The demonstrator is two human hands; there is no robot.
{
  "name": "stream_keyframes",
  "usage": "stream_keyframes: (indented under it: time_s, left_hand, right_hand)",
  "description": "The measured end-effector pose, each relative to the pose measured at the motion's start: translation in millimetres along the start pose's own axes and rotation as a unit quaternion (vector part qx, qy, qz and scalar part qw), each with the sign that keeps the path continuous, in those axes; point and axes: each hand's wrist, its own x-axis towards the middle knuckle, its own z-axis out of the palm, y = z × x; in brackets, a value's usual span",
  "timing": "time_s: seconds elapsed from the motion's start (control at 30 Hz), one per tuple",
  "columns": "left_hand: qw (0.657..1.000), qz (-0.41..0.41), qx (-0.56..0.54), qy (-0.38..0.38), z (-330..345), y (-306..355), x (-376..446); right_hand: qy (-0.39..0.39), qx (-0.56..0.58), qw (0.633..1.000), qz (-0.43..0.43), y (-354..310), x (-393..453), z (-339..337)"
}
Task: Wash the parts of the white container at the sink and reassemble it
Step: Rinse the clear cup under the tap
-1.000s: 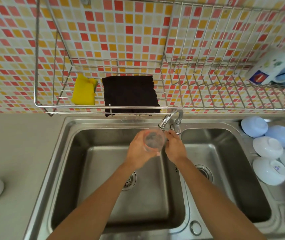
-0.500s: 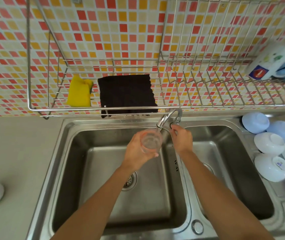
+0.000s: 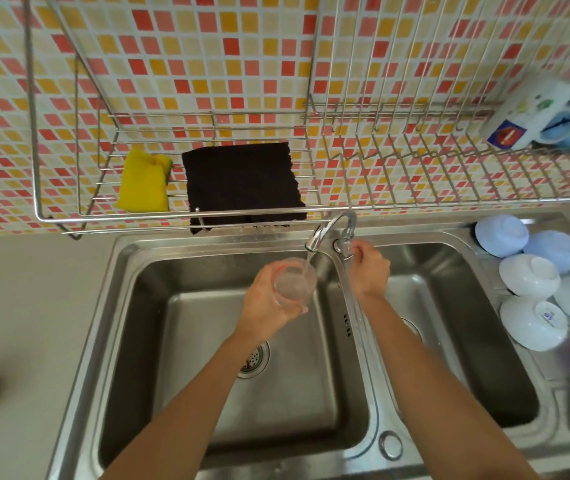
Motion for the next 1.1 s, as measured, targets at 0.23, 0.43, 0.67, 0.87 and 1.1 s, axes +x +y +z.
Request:
stream_keyframes:
  time_s: [0.23, 0.43, 0.67, 0.87, 1.1]
  left_hand:
    - [1.000, 0.015, -0.018, -0.014, 0, 6, -4]
    - [0.999, 0.011, -0.024, -0.030, 3, 8, -4]
    - [0.998, 0.001, -0.038, -0.057, 5, 4, -8]
    - [0.999, -0.035, -0.007, -0.002, -16, -4, -10]
    - [0.999, -0.016, 0.002, -0.041, -1, 1, -11]
  right_hand:
    - [-0.008, -0.013, 1.000, 0.001, -4, -1, -3]
    - [-0.015, -0.020, 1.000, 0.004, -7, 0, -3]
    - [-0.008, -0.016, 1.000, 0.005, -7, 1, -2]
    - [-0.008, -0.024, 1.000, 0.011, -9, 0, -3]
    - [-0.002, -0.012, 1.000, 0.010, -2, 3, 3]
